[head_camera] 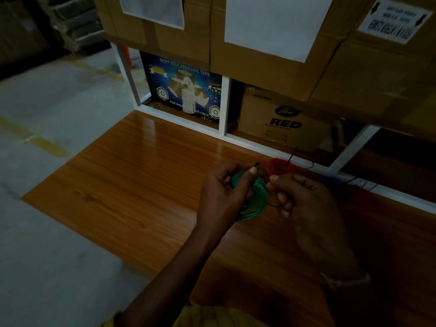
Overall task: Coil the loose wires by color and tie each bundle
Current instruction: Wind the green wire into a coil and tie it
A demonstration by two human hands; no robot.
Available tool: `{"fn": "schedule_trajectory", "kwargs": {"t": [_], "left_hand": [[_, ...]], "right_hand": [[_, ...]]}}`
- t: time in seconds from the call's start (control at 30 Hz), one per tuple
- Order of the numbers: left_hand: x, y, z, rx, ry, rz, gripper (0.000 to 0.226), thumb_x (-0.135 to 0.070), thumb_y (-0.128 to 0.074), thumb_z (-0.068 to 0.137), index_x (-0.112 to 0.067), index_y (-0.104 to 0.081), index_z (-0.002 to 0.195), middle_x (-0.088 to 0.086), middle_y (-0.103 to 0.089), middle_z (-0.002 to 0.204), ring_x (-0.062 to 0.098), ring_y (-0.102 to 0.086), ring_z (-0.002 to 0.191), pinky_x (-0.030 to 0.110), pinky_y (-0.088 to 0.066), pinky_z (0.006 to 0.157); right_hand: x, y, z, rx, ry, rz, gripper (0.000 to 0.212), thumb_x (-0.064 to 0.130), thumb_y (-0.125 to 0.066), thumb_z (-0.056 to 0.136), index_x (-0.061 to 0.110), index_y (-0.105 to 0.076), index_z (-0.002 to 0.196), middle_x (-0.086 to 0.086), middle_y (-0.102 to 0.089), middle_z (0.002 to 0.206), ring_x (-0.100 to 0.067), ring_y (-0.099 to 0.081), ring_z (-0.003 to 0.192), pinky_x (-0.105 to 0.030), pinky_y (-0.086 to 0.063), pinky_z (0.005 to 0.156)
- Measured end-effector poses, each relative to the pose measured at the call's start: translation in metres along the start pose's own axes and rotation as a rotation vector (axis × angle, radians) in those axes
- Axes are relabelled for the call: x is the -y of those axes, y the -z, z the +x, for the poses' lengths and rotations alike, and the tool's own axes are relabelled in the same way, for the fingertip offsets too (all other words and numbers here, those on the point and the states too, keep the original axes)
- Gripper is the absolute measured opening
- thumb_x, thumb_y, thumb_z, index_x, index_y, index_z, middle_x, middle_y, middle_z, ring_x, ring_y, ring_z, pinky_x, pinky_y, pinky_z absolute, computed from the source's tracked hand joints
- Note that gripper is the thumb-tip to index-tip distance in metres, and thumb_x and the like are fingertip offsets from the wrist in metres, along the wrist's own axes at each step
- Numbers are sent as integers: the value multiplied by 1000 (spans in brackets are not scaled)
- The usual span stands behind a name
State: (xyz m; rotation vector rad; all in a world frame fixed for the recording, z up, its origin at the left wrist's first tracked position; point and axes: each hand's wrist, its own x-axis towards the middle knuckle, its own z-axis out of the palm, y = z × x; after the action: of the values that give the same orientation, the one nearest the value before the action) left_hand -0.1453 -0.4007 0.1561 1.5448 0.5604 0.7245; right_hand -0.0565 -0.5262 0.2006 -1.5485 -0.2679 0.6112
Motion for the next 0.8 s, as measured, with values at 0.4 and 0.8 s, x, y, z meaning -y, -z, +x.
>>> {"fn": "schedule_trajectory", "kwargs": {"t": [0.4, 0.8], "left_hand": [[1, -3, -1, 25, -29, 78, 11, -29, -69, 104, -20, -75, 102, -1, -76, 98, 17, -76, 95, 54, -64, 77], [5, -6, -3, 7, -152, 201, 10, -30, -68, 103, -23, -73, 107, -7, -70, 103, 12, -70, 98, 48, -62, 76]], "right_hand": [[4, -12, 4, -39, -119, 158, 22, 15, -66, 91, 7, -69, 72, 3, -45, 48, -8, -40, 44, -29, -32, 54], [0, -9, 7, -42, -124, 180, 20, 15, -68, 91, 9, -71, 72, 3, -46, 50, -8, -41, 46, -28, -33, 54]]}}
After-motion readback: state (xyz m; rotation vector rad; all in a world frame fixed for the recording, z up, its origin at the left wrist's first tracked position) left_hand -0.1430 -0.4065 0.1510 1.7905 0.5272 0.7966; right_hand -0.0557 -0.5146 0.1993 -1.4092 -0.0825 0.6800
